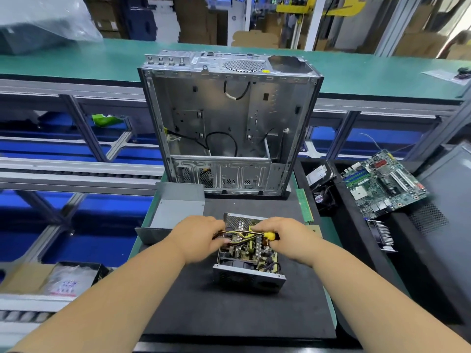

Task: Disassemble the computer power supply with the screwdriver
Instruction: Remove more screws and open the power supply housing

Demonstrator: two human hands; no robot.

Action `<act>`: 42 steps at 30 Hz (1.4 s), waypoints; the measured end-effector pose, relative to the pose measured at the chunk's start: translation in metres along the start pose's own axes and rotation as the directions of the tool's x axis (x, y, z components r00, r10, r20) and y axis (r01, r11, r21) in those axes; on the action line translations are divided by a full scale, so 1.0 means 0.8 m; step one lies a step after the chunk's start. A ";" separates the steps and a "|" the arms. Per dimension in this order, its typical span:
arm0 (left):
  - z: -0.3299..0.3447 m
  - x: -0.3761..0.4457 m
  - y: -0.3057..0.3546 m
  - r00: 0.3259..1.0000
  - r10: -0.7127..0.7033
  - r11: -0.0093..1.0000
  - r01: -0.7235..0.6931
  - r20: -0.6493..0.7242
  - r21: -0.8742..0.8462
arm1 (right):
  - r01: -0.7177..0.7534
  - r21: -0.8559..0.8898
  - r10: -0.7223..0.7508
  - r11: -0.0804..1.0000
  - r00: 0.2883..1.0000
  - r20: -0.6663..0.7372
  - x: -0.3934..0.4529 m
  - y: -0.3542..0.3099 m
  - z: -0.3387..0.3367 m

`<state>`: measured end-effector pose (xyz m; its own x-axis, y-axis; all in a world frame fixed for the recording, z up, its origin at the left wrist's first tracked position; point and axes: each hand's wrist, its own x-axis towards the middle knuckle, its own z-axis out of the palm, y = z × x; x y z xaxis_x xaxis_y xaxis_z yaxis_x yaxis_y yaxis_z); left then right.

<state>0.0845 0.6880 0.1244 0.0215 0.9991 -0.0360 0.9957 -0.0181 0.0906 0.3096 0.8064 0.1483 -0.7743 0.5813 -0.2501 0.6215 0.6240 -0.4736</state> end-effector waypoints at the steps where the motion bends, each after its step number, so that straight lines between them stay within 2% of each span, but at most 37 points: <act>1: 0.002 -0.003 0.000 1.000 0.002 1.000 -0.002 0.028 -0.007 | -0.006 0.009 0.006 1.000 1.000 0.009 0.000 0.000 0.002; 3: 0.006 -0.008 0.000 0.997 0.038 0.999 -0.036 0.060 -0.035 | -0.022 0.030 0.022 0.999 1.000 0.011 0.001 0.000 0.006; 7: 0.010 -0.019 0.003 0.993 0.085 0.976 -0.065 0.085 -0.209 | -0.055 0.099 0.055 0.994 0.998 0.003 0.002 0.003 0.010; 11: 0.012 -0.018 0.007 0.987 0.100 0.978 -0.075 0.125 -0.194 | -0.061 0.141 0.066 0.988 0.997 -0.033 0.003 0.004 0.012; 16: 0.013 -0.016 0.010 0.987 0.069 0.982 -0.042 0.144 -0.183 | 0.012 0.293 0.057 0.956 0.973 -0.226 -0.002 0.007 0.008; 18: 0.013 -0.017 0.011 0.990 0.062 0.984 -0.040 0.124 -0.175 | -0.010 0.349 0.102 0.937 0.964 -0.247 -0.005 0.011 0.004; 23: 0.011 -0.017 0.015 0.992 0.065 0.983 -0.044 0.112 -0.181 | -0.076 0.358 0.131 0.930 0.983 -0.130 -0.010 0.015 -0.005; 26: 0.002 -0.012 0.017 0.993 0.048 0.981 -0.027 0.105 -0.191 | -0.084 0.363 0.132 0.928 0.985 -0.111 -0.011 0.018 -0.008; 30: -0.019 -0.002 0.015 0.998 0.006 0.954 0.014 0.065 -0.300 | -0.104 0.390 0.157 0.915 0.982 -0.106 -0.012 0.018 -0.016; 35: -0.036 0.013 0.012 0.995 -0.030 0.895 0.068 0.092 -0.440 | -0.101 0.411 0.160 0.906 0.981 -0.111 -0.013 0.018 -0.033; 40: -0.036 0.024 0.011 0.992 -0.096 0.832 0.124 0.079 -0.541 | -0.142 0.506 0.177 0.851 0.984 -0.022 -0.013 0.024 -0.045; 42: -0.035 0.030 0.008 0.990 -0.117 0.807 0.142 0.080 -0.573 | -0.138 0.481 0.161 0.866 0.987 -0.006 -0.014 0.026 -0.048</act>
<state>0.0890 0.7129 0.1521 -0.0882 0.9881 -0.1263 0.7552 0.1490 0.6383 0.3355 0.8330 0.1734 -0.6633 0.6773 -0.3182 0.5881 0.2089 -0.7813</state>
